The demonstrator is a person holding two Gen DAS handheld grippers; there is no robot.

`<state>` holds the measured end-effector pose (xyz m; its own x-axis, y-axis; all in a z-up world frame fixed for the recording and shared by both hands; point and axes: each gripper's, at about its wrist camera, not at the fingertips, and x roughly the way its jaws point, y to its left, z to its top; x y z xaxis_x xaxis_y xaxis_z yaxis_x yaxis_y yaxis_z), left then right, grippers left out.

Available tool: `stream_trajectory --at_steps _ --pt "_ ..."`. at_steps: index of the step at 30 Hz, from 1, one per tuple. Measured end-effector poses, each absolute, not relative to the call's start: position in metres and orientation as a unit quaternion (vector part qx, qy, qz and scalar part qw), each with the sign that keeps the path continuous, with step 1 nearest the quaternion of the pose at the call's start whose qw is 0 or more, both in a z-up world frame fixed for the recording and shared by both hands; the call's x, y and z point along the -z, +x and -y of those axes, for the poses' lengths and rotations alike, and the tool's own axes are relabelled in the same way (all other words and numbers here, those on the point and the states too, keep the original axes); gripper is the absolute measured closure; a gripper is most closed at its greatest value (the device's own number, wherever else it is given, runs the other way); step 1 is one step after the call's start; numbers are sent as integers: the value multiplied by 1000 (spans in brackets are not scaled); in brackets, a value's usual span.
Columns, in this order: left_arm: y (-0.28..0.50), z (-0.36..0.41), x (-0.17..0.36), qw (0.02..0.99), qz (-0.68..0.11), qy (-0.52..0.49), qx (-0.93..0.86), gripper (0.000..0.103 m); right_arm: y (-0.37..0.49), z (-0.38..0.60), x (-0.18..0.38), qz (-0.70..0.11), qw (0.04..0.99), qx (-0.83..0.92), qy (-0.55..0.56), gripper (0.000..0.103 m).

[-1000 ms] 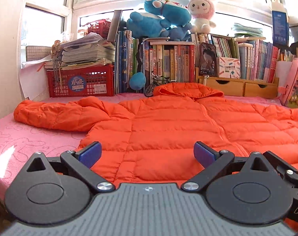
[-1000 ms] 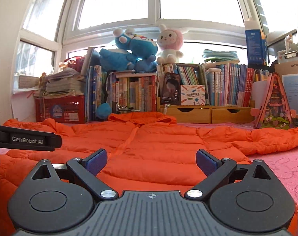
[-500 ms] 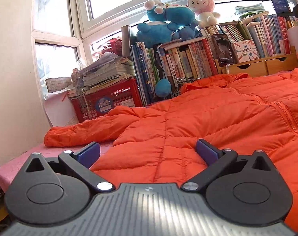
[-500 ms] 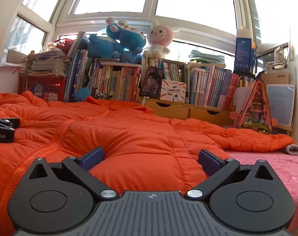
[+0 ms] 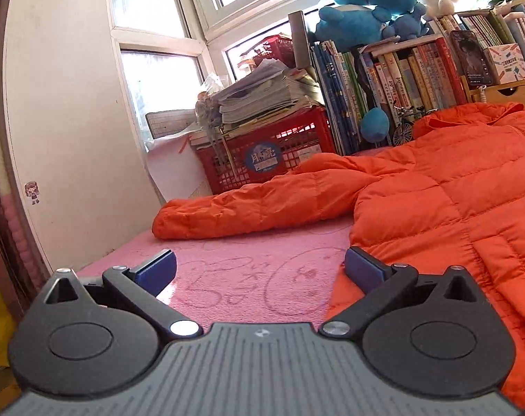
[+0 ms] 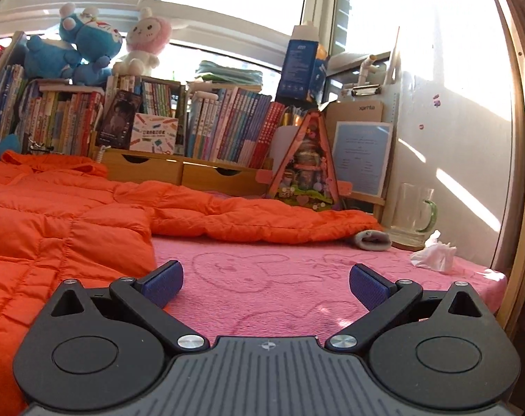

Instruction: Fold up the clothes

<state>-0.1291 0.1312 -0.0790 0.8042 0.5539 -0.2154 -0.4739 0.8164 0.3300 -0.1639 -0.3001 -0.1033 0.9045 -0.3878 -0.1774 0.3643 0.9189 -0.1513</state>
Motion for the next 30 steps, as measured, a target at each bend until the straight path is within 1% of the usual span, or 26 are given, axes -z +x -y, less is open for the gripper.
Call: stream_trajectory --at_steps 2,5,7,9,12,15,17,23,30 --pt "-128 -140 72 937 -182 110 -278 0 -163 316 101 -124 964 228 -56 4" --pt "-130 -150 55 934 -236 68 -259 0 -166 325 91 -148 959 233 -60 5" --pt "-134 -153 41 934 -271 41 -230 0 -168 325 77 -172 962 206 -54 5" --pt "-137 -155 26 934 -303 8 -191 0 -166 321 60 -220 962 156 -48 4" --pt "-140 -155 7 927 -342 -38 -148 0 -164 307 42 -265 958 102 -49 3" --pt "-139 -148 -2 912 -382 -54 -136 0 -168 287 25 -279 956 65 -65 2" --pt "-142 -139 -4 905 -402 -53 -131 0 -175 275 17 -280 956 52 -76 0" --pt "-155 -105 3 893 -440 -11 -93 0 -196 252 2 -297 948 24 -110 0" --pt "-169 -76 17 879 -472 30 -54 0 -213 243 5 -339 936 -21 -98 0"
